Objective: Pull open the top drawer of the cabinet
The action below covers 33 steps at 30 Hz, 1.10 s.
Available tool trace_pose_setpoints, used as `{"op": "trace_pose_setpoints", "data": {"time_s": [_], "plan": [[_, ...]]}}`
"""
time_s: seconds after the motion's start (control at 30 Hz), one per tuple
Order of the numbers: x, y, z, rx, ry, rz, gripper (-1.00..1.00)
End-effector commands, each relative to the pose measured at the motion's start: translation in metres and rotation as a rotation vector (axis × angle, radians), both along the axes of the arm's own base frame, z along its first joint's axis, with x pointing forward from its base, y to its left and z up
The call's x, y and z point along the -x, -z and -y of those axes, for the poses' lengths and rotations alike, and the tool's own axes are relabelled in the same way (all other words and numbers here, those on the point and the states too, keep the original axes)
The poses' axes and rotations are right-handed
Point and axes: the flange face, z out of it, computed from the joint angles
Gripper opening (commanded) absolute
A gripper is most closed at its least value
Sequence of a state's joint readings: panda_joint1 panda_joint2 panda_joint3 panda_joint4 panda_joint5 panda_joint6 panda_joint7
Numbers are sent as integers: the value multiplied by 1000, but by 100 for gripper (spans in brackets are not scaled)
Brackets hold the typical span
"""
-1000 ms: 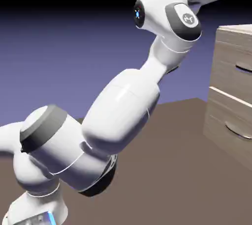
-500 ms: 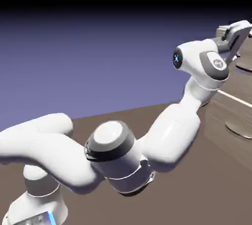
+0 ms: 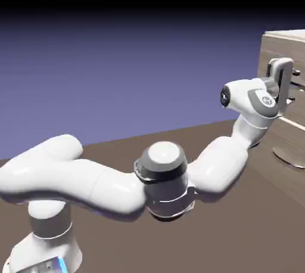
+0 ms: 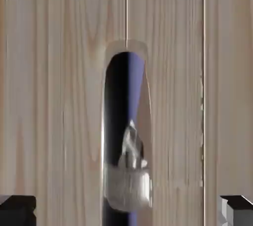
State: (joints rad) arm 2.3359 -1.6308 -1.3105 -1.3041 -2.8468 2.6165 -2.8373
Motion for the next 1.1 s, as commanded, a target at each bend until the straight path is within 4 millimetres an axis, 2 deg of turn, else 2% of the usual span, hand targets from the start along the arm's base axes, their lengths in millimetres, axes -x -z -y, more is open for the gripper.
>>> {"op": "trace_pose_setpoints", "data": {"time_s": [0.0, 0.03, 0.2, 0.5, 0.77, 1.07], "plan": [[0, 0, 0, 0, 0, 0, -100], [0, 0, 0, 0, 0, 0, -100], [30, 0, 0, 0, 0, 0, -100], [96, 0, 0, 0, 0, 0, -100], [168, 0, 0, 0, 0, 0, -100], [262, 0, 0, 0, 0, 0, -100]]}}
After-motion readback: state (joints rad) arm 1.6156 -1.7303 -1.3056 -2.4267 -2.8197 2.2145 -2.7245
